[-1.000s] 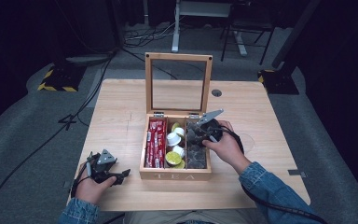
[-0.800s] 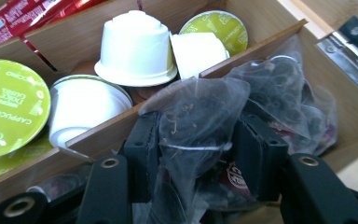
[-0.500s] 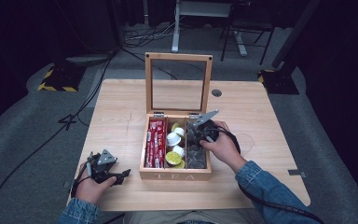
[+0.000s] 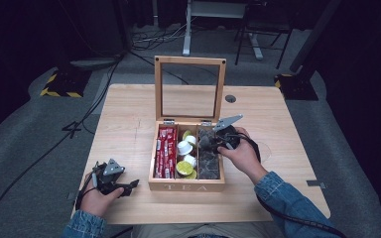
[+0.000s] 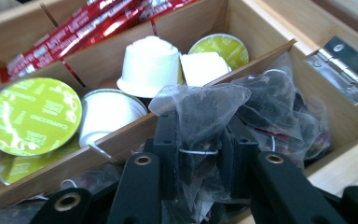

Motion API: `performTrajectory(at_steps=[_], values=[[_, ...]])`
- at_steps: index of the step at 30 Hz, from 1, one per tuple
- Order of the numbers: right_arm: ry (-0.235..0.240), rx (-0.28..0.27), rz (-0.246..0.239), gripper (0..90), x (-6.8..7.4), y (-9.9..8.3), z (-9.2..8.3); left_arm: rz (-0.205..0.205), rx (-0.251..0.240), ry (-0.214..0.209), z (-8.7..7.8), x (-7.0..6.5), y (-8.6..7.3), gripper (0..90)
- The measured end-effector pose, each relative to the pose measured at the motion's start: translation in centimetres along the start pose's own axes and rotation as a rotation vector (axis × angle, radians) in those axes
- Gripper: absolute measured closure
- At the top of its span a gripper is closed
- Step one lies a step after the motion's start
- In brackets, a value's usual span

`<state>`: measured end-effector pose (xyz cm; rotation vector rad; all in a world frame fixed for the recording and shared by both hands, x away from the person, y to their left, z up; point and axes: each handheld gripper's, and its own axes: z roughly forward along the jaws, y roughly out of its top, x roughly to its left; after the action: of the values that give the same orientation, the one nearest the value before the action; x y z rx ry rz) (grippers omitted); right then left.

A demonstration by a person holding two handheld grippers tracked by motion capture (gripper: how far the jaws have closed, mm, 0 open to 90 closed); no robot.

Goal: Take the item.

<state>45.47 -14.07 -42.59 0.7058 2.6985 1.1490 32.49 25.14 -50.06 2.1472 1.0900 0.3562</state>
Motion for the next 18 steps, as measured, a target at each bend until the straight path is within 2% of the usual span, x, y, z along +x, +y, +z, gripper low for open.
performTrajectory(at_steps=[8,17,18], values=[[0.022,-0.072,0.026,71.5,0.0,0.1,-1.8,0.004,-0.02,0.001,0.2,0.1,-0.1,23.5],[0.028,-0.119,0.014,71.4,0.6,0.4,-3.4,0.015,-0.021,0.001,0.2,0.2,-0.2,23.3],[0.029,-0.128,0.014,71.3,0.7,0.3,-3.9,0.016,-0.021,0.001,0.2,0.2,-0.2,23.3]])
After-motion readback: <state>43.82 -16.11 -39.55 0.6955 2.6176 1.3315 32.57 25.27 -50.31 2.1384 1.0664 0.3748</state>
